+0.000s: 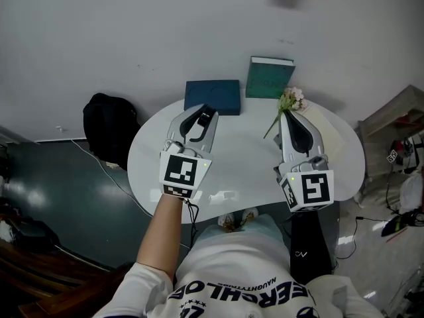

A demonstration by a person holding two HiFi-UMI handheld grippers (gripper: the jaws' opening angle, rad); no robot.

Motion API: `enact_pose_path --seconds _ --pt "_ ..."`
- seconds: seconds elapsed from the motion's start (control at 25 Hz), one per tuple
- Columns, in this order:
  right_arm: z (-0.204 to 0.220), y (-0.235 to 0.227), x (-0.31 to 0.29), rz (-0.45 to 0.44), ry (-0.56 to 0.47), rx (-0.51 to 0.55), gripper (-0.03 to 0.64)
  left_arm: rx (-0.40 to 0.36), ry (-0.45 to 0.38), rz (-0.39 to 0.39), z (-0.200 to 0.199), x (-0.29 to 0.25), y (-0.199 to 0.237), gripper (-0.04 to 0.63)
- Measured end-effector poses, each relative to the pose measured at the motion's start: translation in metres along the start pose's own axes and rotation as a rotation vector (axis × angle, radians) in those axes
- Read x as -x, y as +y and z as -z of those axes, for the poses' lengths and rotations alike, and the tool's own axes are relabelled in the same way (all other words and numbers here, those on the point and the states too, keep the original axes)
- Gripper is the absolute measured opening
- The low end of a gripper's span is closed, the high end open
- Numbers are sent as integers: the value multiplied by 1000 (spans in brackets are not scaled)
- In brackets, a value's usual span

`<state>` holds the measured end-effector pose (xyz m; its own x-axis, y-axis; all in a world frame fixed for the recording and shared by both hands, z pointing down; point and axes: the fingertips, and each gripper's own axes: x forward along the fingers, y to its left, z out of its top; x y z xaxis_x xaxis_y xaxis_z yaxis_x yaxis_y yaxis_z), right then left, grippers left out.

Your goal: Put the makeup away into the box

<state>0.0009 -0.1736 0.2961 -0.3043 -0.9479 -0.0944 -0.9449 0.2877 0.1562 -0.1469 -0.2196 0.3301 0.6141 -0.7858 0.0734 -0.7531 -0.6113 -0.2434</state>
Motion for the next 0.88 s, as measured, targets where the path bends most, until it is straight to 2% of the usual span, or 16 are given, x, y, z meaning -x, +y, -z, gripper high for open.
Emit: enact_pose_path --seconds 0.16,0.32,0.56,0.88 --pt "-8 -1 0 10 -19 2 29 -34 -79 -34 -31 14 7 84" --pt "-11 1 3 21 -19 10 29 -24 -93 -32 -35 19 7 84" --pt "-13 -14 15 49 -23 27 29 -10 -107 15 -42 5 -15 84" --pt "-10 -82 47 140 3 46 29 14 -145 128 -66 -44 -75 84"
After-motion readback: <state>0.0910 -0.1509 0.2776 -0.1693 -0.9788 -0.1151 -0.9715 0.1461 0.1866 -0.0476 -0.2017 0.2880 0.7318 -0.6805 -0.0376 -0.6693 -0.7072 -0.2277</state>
